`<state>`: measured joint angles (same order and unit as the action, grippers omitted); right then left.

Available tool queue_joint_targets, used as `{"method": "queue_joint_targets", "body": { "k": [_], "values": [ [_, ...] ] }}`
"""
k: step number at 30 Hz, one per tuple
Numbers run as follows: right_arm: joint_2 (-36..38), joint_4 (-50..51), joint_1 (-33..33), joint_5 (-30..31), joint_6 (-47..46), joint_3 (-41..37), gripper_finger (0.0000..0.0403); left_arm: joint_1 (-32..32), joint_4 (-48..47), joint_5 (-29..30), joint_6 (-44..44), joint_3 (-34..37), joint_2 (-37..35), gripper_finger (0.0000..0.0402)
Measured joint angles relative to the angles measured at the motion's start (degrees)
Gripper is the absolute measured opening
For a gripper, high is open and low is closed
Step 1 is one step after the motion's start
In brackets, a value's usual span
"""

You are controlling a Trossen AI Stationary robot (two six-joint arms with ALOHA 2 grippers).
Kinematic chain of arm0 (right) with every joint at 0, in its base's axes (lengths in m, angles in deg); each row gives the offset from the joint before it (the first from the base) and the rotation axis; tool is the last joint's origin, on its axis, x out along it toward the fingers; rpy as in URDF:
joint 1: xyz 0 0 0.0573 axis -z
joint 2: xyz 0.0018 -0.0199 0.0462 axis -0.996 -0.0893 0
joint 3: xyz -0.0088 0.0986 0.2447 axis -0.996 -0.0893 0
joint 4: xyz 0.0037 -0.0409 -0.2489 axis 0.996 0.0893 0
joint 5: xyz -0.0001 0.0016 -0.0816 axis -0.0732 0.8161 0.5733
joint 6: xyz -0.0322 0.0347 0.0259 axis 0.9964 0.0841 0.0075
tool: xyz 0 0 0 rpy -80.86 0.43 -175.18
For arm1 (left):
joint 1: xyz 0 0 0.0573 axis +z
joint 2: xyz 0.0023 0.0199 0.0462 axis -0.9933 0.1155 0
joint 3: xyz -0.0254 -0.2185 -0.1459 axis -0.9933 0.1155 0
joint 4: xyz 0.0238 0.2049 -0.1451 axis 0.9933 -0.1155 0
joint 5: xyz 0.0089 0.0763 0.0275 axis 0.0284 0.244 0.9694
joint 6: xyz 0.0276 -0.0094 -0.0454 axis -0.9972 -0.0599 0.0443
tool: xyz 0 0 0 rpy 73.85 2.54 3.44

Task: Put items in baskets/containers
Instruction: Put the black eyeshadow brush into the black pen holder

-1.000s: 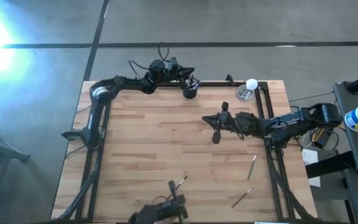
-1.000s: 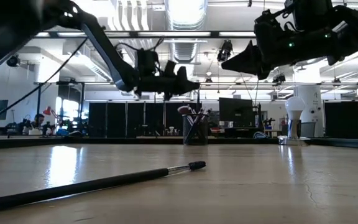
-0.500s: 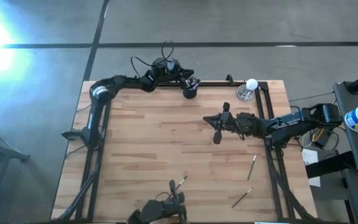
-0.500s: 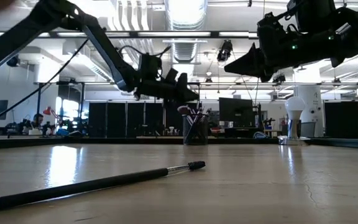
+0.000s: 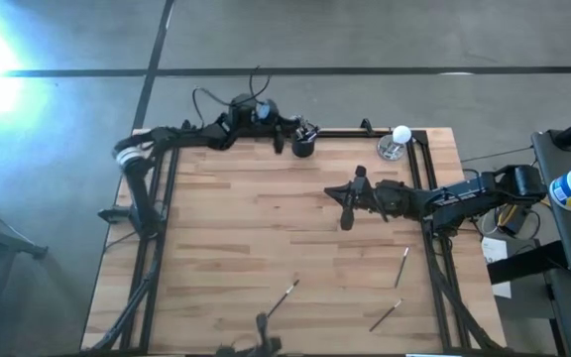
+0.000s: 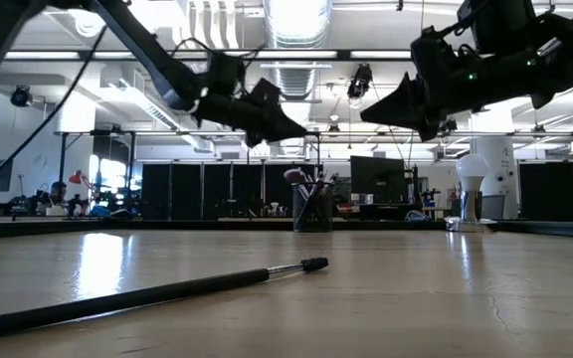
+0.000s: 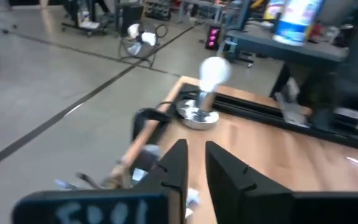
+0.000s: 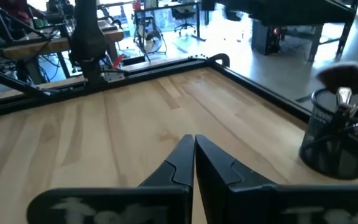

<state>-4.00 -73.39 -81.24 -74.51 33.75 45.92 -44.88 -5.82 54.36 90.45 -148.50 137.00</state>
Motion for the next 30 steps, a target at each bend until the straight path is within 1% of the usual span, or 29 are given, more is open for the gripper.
{"method": "queue_joint_targets", "body": {
  "k": [4,7,13,18,20,23,26,30],
  "values": [
    [0.3,1.8,0.0,0.0,-2.0,0.0,0.0011,-3.3,6.6,1.0,0.5,11.8,-6.8,0.001],
    [0.8,3.4,0.0,0.1,-3.2,0.0,0.0011,-6.3,12.2,2.6,2.8,21.6,-11.7,0.0003],
    [3.0,8.6,0.0,0.2,-7.1,0.0,0.0011,-13.5,22.2,14.0,5.1,38.8,-19.1,0.0001],
    [6.7,15.5,-0.1,0.5,-12.3,0.2,0.0011,-17.8,32.6,19.4,8.3,49.9,-22.2,0.0],
    [8.5,22.3,-0.7,1.8,-14.8,1.3,0.0011,-18.6,36.8,20.4,8.7,53.3,-22.3,0.0],
    [10.5,39.5,-2.1,3.3,-20.8,5.0,0.0011,-18.6,42.0,21.1,8.8,56.9,-22.3,0.0],
    [10.8,56.0,-4.8,3.5,-29.5,10.2,0.0011,-18.6,43.8,22.7,8.9,58.5,-22.2,0.0],
    [8.5,75.7,-10.8,2.9,-42.1,18.0,0.0011,-18.7,44.2,22.8,9.4,58.7,-22.0,0.0]
  ]
}}
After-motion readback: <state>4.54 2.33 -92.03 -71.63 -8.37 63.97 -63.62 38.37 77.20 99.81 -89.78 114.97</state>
